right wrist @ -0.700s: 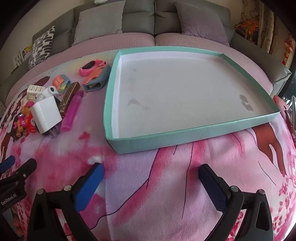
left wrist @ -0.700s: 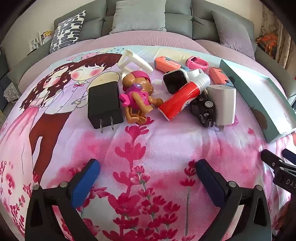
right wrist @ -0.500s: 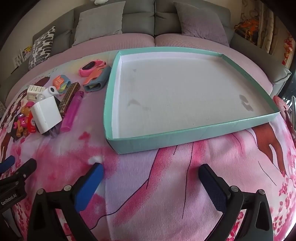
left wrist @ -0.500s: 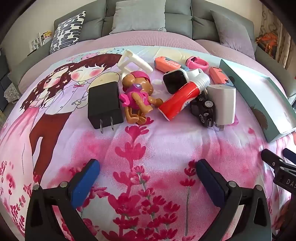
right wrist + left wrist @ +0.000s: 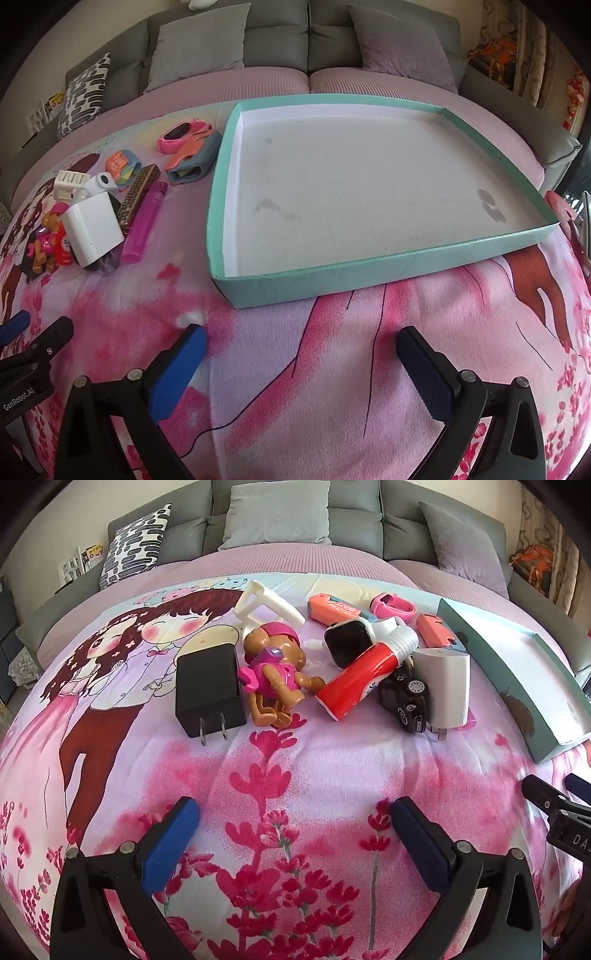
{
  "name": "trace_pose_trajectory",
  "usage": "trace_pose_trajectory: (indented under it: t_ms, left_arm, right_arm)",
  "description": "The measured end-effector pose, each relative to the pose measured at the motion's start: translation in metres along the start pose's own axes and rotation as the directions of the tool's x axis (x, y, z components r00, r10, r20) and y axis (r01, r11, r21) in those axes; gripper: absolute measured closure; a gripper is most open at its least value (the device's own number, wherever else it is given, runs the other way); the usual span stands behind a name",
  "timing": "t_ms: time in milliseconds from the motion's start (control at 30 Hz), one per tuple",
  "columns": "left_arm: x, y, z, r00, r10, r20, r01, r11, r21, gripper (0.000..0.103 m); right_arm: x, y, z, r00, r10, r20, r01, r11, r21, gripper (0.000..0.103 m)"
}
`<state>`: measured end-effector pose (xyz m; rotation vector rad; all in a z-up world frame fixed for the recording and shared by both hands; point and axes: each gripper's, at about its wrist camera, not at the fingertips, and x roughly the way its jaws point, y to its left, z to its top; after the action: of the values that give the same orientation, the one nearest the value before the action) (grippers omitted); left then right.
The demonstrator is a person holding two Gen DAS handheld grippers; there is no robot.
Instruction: Organize rigid objects
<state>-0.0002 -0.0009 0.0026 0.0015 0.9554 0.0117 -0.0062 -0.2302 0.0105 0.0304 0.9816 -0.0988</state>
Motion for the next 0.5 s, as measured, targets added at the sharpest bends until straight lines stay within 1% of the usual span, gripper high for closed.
trace_pose_trajectory:
  t_ms: [500]
  left_arm:
    - [-0.0003, -0.0001, -0.001, 1.0, -0.001, 0.003, 0.001, 1.0, 0.0, 0.0]
  right_arm:
    - [-0.0002, 0.0001, -0.0012, 1.0, -0.001, 0.002, 0.001, 1.0, 0.0, 0.0]
